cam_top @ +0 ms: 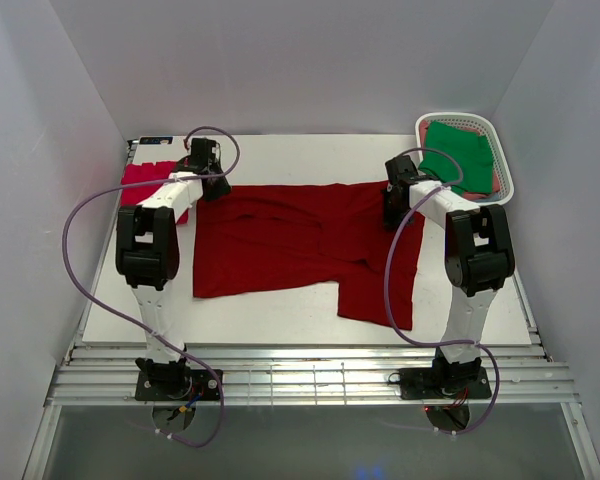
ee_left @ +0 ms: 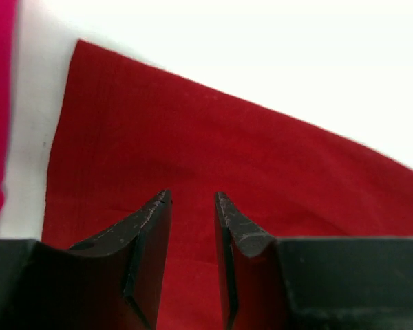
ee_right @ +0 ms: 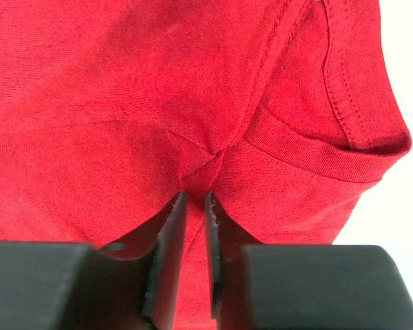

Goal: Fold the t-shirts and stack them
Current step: Fold the tshirt

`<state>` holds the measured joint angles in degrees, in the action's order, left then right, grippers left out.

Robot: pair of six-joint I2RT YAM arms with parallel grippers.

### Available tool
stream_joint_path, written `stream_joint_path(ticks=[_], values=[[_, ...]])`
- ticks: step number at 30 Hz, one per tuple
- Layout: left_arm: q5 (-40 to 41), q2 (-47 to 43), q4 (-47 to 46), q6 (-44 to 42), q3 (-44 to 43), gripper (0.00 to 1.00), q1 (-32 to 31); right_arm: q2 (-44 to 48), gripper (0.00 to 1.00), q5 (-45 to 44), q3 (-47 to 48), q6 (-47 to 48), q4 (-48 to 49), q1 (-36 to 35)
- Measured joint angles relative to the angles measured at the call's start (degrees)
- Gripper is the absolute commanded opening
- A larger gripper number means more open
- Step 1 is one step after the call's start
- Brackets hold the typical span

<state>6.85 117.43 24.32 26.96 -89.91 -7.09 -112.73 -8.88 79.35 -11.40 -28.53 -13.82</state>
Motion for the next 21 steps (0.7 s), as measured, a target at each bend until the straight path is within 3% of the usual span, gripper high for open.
stream_joint_path(ticks=[5,21], values=[[0.07,3.02,-0.2,-0.2,0.92,0.42,-0.13,0.0,0.08,0.02,0.15,0.44,0.02,0.0],[0.66,4.09,-0.79,0.22,2.12,0.41,1.66,0.0,0.08,-0.85,0.15,2.71,0.0,1.44]])
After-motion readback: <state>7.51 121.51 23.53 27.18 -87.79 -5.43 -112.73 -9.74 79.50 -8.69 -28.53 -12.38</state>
